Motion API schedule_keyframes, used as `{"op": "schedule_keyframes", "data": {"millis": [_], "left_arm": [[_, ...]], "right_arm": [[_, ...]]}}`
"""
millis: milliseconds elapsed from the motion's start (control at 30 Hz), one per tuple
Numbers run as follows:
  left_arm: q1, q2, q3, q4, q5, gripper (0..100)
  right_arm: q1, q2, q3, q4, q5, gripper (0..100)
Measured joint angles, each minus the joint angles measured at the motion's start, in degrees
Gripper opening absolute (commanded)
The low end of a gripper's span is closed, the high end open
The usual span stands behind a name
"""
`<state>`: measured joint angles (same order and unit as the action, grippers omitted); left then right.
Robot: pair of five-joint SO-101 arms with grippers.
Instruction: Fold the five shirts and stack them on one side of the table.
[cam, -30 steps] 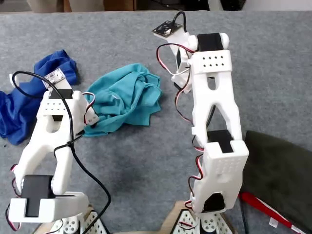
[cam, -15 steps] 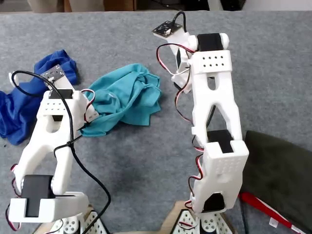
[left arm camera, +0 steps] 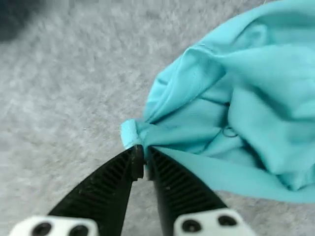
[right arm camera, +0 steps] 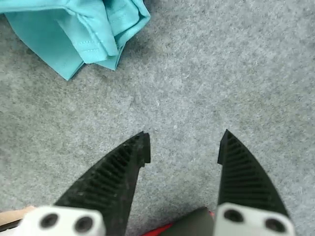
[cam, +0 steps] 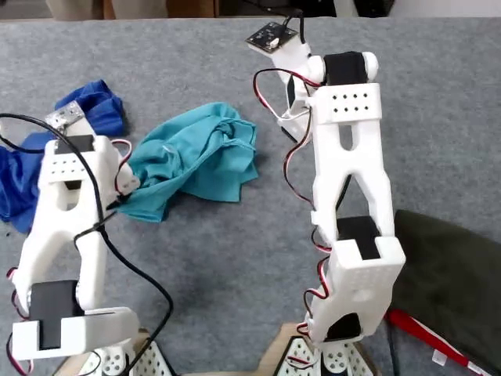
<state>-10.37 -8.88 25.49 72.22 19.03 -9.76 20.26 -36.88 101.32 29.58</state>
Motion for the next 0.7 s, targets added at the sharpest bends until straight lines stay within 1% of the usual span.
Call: {"op": "schedule_keyframes", "data": {"millis": [67,100,267,433,500,600,633,700], "left_arm": [[-1.05,0.0,-0.09,1.85,-0.35,26],[-1.58,0.0,-0.09,2.37,-0.53,27],[-4.4,0.0,-0.09,3.96,-0.62,27],[-8.97,0.0,0.7,3.25,0.26,27],[-8.97,0.0,2.02,2.2,0.62,24],[-7.82,0.0,3.96,0.88,0.7,16],[-6.86,0.0,4.66,0.26,0.7,15],[-4.75,0.0,5.54,-0.79,0.62,16]], "right_arm": [[0.0,0.0,0.53,0.0,0.0,23.1],[0.0,0.0,1.05,0.0,0.0,23.1],[0.0,0.0,3.78,0.0,0.0,23.1],[0.0,0.0,5.1,-0.09,0.0,23.1],[0.0,0.0,5.19,-0.18,0.0,23.1],[0.0,0.0,5.19,-0.18,0.0,23.1],[0.0,0.0,5.19,-0.18,0.0,23.1],[0.0,0.0,5.19,-0.18,0.0,23.1]]}}
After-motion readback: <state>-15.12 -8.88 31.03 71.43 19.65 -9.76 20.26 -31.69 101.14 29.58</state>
